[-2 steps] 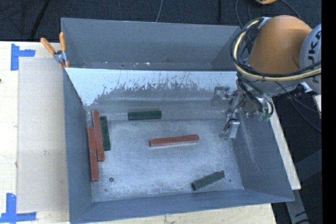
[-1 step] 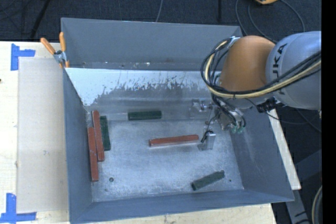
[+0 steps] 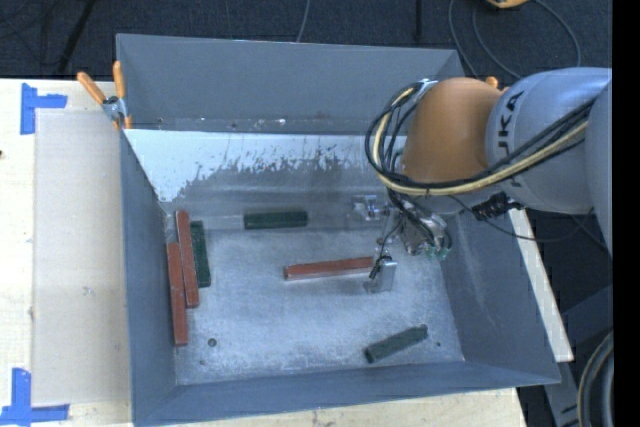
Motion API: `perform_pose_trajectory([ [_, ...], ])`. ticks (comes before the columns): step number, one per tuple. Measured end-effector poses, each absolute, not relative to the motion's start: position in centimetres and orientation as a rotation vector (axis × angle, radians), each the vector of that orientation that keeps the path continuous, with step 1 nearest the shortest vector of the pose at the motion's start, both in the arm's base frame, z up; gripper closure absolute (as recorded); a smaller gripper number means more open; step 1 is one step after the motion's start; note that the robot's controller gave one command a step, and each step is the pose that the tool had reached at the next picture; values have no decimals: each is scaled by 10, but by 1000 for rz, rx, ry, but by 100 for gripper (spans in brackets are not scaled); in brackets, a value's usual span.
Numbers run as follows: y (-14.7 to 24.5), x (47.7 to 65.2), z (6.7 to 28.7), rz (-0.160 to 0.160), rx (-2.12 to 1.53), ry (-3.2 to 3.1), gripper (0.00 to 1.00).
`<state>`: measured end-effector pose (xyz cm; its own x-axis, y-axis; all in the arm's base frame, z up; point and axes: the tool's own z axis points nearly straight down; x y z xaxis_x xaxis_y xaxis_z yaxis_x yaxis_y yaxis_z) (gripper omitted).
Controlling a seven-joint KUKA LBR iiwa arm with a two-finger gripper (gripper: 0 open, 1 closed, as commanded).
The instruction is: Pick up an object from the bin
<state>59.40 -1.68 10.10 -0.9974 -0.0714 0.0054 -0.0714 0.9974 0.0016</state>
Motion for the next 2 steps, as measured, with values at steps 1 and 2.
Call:
perform_pose_trajectory([
  [1,-8,582,115,-1,244,-3131,0],
  [2,-3,581,82,-1,107,-3142,0],
])
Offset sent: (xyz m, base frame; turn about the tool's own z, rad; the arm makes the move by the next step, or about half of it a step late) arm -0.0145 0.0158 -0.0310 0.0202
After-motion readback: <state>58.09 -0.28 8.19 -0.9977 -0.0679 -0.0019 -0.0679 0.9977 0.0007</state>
